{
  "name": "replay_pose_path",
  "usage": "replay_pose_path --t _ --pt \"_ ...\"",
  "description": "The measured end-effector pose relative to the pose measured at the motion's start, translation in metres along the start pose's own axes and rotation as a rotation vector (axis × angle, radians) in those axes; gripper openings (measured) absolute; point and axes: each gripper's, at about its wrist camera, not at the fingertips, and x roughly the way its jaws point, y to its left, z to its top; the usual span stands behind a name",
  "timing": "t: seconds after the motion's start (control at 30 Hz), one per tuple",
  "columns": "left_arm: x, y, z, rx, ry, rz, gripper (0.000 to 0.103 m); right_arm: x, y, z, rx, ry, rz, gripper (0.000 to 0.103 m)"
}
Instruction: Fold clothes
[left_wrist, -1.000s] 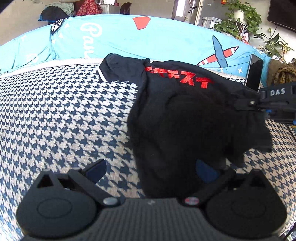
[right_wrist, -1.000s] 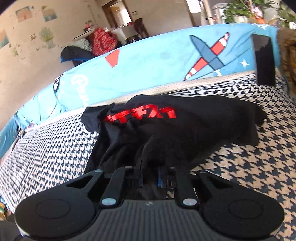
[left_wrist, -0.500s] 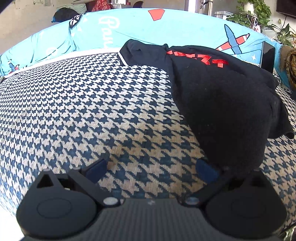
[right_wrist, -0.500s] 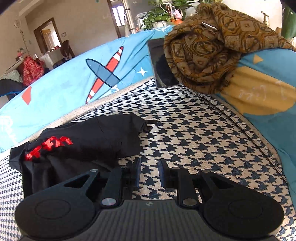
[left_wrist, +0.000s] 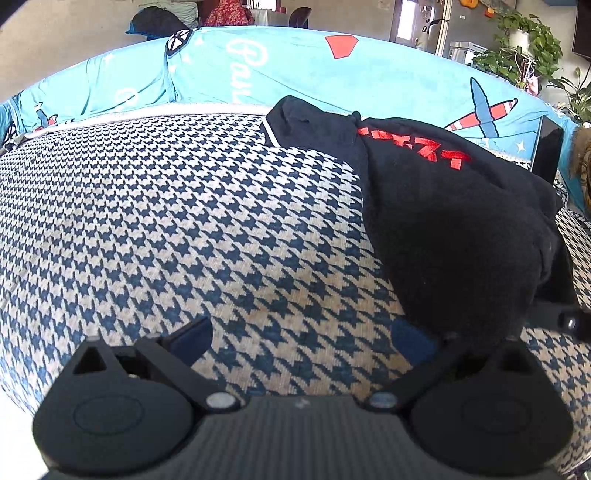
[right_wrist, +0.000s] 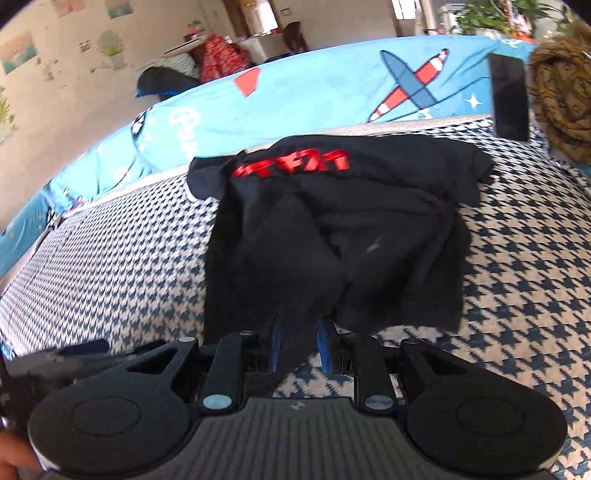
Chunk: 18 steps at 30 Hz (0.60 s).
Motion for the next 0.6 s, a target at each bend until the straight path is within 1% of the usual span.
replay_pose_path --t 0.03,0.1,0.17,0.23,0.3,0.37,0.43,0.5,0.6 --pt "-0.002 0.001 0.005 0.012 0.004 -0.005 0.103 0.003 0.008 -0.004 -0.032 0.010 0.011 0.023" --pt "-0.006 0.003 0.014 0.041 0.003 -0.024 0.103 0.009 0.022 -0.012 -0.088 0.024 0.029 0.031" --pt "-0.010 0.005 0.024 0.090 -0.020 -0.027 0.103 0.014 0.033 -0.019 -0.136 0.034 0.043 0.042" --pt "-0.013 0.009 0.031 0.143 -0.044 -0.008 0.103 0.018 0.044 -0.025 -0.190 0.038 0.051 0.044" --pt "-0.014 0.016 0.037 0.152 -0.059 0.006 0.103 0.021 0.053 -0.031 -0.237 0.039 0.052 0.048" --pt "-0.012 0.027 0.038 0.092 -0.051 -0.010 0.103 0.026 0.060 -0.037 -0.282 0.046 0.045 0.052" --pt "-0.008 0.037 0.038 0.023 -0.030 -0.054 0.103 0.032 0.065 -0.041 -0.327 0.057 0.018 0.052" --pt "-0.005 0.044 0.037 -0.027 -0.012 -0.092 0.103 0.038 0.070 -0.045 -0.373 0.049 -0.012 0.052" --pt "-0.006 0.047 0.034 -0.038 -0.015 -0.107 0.103 0.044 0.075 -0.047 -0.423 0.026 -0.055 0.051"
